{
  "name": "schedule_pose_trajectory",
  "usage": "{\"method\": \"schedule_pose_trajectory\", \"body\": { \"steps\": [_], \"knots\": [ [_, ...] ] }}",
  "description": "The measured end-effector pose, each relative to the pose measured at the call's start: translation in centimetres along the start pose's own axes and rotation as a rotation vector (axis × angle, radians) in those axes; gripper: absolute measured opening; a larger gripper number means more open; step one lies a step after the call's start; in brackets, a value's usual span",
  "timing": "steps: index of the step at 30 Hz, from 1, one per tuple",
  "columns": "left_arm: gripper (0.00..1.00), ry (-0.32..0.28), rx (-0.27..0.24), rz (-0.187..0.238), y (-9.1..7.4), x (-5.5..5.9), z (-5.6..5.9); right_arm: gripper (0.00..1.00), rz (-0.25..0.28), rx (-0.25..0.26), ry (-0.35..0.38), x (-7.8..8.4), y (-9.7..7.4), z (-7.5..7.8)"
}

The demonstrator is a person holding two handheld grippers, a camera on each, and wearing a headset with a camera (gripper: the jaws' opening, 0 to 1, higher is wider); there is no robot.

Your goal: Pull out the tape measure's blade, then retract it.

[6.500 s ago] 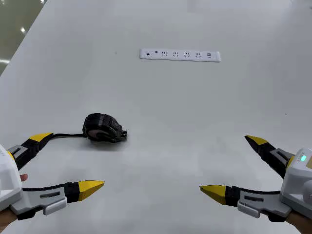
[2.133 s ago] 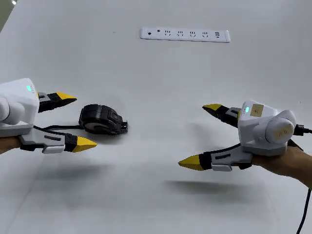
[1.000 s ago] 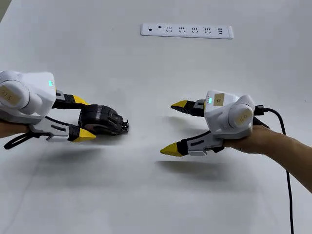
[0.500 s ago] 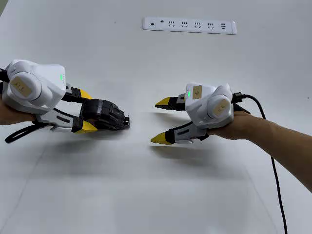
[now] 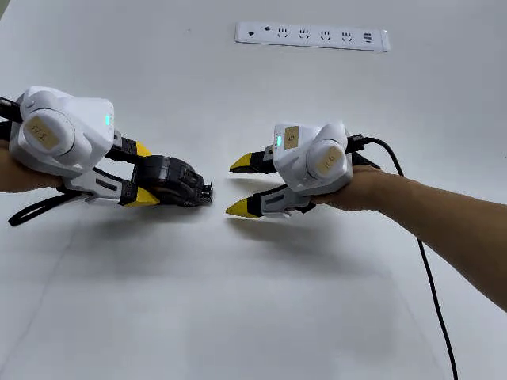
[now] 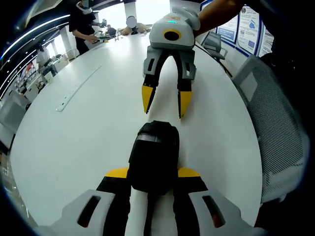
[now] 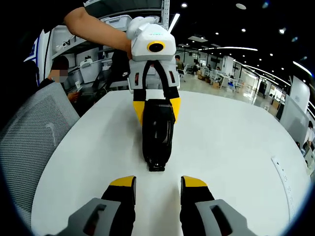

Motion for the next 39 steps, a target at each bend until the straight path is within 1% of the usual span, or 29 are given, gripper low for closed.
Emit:
{"method": "schedule_pose_trajectory", "body": {
  "steps": [6,7,8,12,22,25,28,39],
  "knots": [
    [0.27,0.011,0.015,-0.008,0.0,0.1,0.0,0.28,-0.009,-0.022,-0.019,-0.5,1.0,0.0],
    [0.26,0.03,0.011,-0.014,0.0,0.2,-0.1,0.27,-0.009,-0.024,-0.022,-0.6,1.1,0.0],
    [0.26,0.022,0.014,-0.012,0.0,0.2,0.0,0.26,-0.01,-0.026,-0.024,-0.7,1.3,0.0],
    [0.26,0.02,0.017,-0.006,0.1,0.2,-0.1,0.23,-0.019,-0.035,-0.03,-0.8,1.9,0.1],
    [0.25,0.015,0.023,0.004,0.1,0.2,-0.2,0.16,-0.038,-0.052,-0.038,-0.8,2.7,0.2],
    [0.25,0.014,0.023,0.005,0.0,0.2,-0.2,0.14,-0.042,-0.056,-0.044,-0.8,2.9,0.2],
    [0.25,0.012,0.024,0.006,0.0,0.2,-0.2,0.12,-0.044,-0.05,-0.042,-0.8,2.9,0.3],
    [0.25,0.0,0.024,0.005,-0.1,0.1,-0.1,0.1,-0.044,-0.056,-0.037,-0.8,2.9,0.3]
  ]
}}
Point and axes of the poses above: the centre of the closed fingertips' face, and the gripper's own axes: y roughly forward along the fingers, z roughly to its right, x roughly out of its underside, the point moved 2 cm from there along -y, roughly backward along the fingers, and after that the axes turned 10 degrees about -x, right-handed, at the moved point
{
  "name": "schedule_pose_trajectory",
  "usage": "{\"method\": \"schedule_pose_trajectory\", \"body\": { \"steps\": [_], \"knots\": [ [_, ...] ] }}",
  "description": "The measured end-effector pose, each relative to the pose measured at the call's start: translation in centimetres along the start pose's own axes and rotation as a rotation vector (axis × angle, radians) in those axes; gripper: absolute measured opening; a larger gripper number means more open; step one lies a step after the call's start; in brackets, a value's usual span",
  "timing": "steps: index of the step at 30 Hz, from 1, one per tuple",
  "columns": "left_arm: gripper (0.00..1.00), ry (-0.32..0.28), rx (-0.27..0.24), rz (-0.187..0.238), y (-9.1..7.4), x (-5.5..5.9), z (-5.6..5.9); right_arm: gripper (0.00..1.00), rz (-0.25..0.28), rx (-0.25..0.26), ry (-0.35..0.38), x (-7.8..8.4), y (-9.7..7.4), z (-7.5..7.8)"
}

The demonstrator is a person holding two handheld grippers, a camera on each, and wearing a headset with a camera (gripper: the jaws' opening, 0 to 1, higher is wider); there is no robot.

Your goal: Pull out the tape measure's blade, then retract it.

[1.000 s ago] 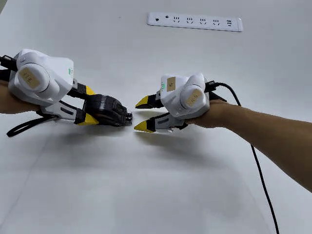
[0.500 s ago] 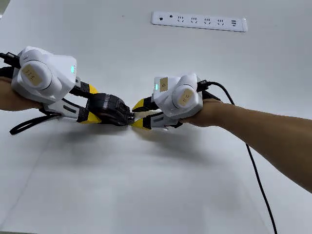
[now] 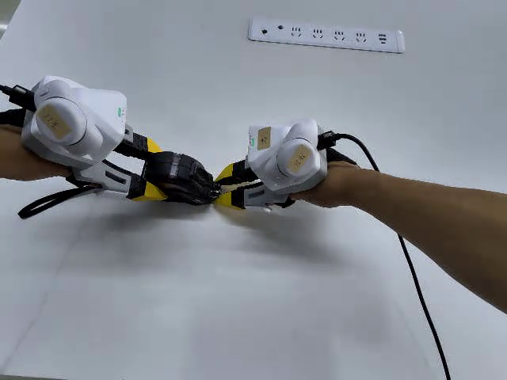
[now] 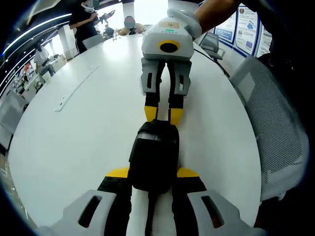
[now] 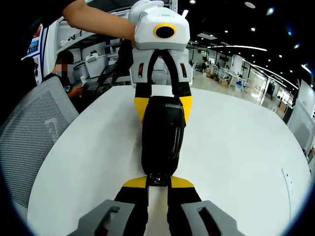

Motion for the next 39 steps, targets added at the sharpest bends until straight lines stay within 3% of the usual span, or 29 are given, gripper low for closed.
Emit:
{"method": "schedule_pose_trajectory", "body": {
  "steps": [18,39],
  "knots": [
    [0.25,-0.021,-0.003,0.003,-0.1,0.2,-0.1,0.08,-0.023,-0.001,-0.035,-0.1,-0.2,-0.1],
    [0.25,-0.031,-0.005,-0.005,0.0,0.0,-0.1,0.08,-0.054,-0.003,-0.051,1.3,-1.6,-0.3]
  ]
}}
Point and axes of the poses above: the centre of the closed fingertips' face, and the gripper's own axes: y roughly forward along the fingers, z roughly to its right, x roughly out of its underside, the point moved 2 cm from there along -y, roughly backward along the fingers, and after that the axes turned 10 degrees about -x, right-handed, at the moved point
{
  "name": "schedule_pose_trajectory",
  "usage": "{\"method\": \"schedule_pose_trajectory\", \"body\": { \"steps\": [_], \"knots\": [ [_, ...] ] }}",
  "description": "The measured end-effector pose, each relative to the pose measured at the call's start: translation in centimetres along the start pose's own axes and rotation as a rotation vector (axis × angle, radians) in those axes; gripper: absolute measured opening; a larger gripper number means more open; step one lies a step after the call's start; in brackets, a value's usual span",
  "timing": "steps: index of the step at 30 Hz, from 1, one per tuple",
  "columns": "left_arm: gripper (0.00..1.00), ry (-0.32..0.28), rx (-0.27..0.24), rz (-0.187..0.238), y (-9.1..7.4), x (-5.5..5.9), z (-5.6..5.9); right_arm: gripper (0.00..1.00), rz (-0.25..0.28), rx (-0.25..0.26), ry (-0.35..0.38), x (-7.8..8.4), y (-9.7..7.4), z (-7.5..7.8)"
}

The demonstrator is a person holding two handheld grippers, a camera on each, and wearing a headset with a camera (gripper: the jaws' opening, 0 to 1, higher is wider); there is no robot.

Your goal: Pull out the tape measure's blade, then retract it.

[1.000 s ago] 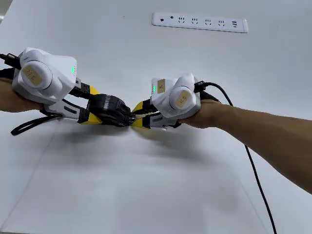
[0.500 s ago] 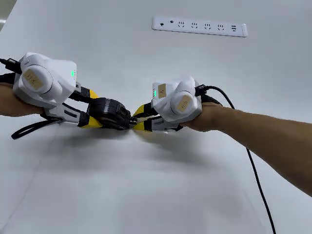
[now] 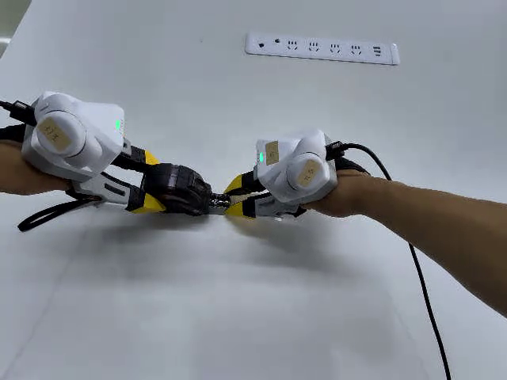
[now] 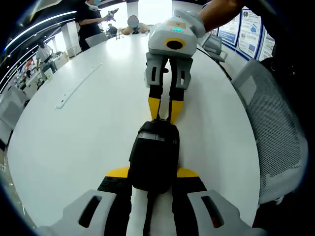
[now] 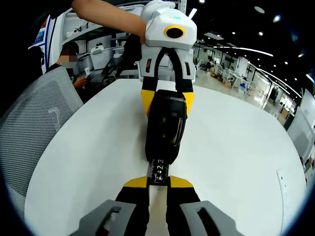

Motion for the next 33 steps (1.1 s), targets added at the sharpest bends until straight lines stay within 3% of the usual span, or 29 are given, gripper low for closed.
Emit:
{"method": "schedule_pose_trajectory", "body": {
  "steps": [33],
  "knots": [
    [0.25,-0.011,-0.003,-0.02,0.1,0.0,0.0,0.08,-0.052,0.016,0.01,3.0,-3.3,-1.0]
  ]
}}
Point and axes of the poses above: the centre of the closed fingertips' face, and the gripper's own axes: y roughly forward along the fingers, z roughly to its right, x roughly out of its underside, the point moved 2 cm from there along -y, roughly backward along the fingers, and after that the axes turned 10 degrees about -x, right-handed, at the moved point
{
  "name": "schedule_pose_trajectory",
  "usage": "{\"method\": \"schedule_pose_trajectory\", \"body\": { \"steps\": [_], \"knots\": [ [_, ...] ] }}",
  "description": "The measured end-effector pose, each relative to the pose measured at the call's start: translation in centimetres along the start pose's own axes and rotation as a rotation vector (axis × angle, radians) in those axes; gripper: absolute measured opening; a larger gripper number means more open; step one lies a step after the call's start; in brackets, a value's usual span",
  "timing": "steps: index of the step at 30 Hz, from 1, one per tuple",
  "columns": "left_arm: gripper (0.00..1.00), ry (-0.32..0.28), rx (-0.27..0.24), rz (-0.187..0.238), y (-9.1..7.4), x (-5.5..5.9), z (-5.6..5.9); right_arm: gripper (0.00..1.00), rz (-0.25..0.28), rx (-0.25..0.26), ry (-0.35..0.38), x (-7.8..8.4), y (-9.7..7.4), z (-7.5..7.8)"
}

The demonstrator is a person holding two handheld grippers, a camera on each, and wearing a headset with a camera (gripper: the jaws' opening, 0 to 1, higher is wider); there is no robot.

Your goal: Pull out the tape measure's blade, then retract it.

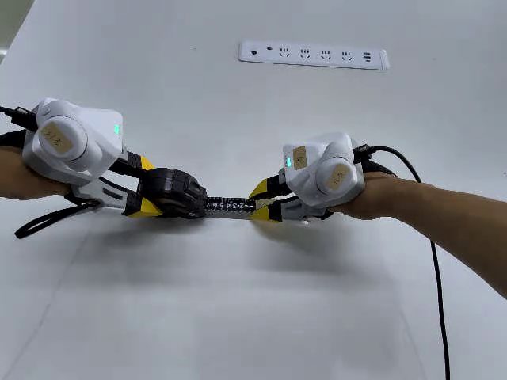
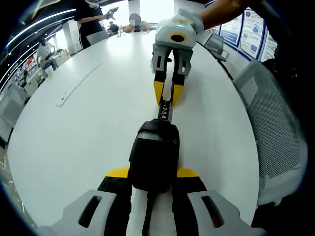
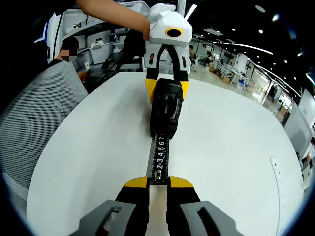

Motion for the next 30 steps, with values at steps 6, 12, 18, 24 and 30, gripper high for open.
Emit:
{"method": "schedule_pose_trajectory", "body": {
  "steps": [6,12,18,24,30],
  "knots": [
    [0.25,-0.001,-0.002,-0.003,0.0,0.0,0.0,0.08,-0.008,0.0,-0.001,0.3,-0.3,-0.1],
    [0.26,-0.003,-0.002,-0.005,-0.1,0.0,0.0,0.08,-0.016,0.001,-0.002,0.8,-0.8,-0.3],
    [0.26,-0.006,-0.002,-0.007,0.0,0.0,0.0,0.08,-0.024,0.005,-0.003,1.3,-1.3,-0.4],
    [0.26,-0.005,-0.002,-0.01,0.0,0.0,0.0,0.08,-0.034,0.006,0.001,1.8,-1.8,-0.6],
    [0.26,-0.005,-0.001,-0.013,0.0,0.0,0.0,0.08,-0.04,0.01,0.005,2.4,-2.3,-0.8]
  ]
}}
Point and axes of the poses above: the centre of the closed fingertips' face, and the gripper's own axes: y roughly forward along the fingers, z roughly to its right, x roughly out of its underside, the point moved 2 cm from there along -y, roughly backward along the fingers, and after that the axes turned 10 degrees about -x, right-handed, at the moved point
